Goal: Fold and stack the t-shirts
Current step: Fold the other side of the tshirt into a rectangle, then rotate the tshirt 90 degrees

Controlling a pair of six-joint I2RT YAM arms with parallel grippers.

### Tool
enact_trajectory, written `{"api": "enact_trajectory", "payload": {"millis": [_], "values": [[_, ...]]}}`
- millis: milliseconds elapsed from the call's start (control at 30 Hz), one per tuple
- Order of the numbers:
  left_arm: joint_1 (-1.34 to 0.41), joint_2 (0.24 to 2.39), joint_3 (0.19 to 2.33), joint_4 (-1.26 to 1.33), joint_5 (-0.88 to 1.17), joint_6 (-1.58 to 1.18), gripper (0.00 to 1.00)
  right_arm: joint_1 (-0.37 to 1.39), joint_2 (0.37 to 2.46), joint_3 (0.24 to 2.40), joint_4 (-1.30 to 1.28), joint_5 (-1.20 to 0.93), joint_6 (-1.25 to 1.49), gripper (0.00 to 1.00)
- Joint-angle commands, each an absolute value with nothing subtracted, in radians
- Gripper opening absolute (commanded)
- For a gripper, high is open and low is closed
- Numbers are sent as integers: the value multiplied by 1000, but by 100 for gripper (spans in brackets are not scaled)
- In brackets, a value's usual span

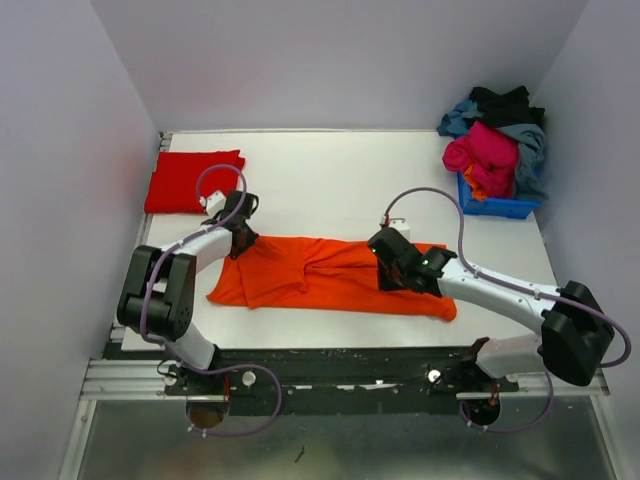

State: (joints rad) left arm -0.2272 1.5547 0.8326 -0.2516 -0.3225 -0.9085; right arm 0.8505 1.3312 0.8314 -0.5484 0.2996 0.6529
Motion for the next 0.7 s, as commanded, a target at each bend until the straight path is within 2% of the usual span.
{"api": "enact_trajectory", "payload": {"millis": [0,300,667], "values": [[-199,1649,870,-256,-262,-931,0,761,1322,827,-569,368,660,1],[-140,1625,785,-244,-299,-953,0,506,1457,861,-572,302,644,1],[-173,1525,796,-247,-350,-897,0,443,1480,949,-566,314,600,1]]}}
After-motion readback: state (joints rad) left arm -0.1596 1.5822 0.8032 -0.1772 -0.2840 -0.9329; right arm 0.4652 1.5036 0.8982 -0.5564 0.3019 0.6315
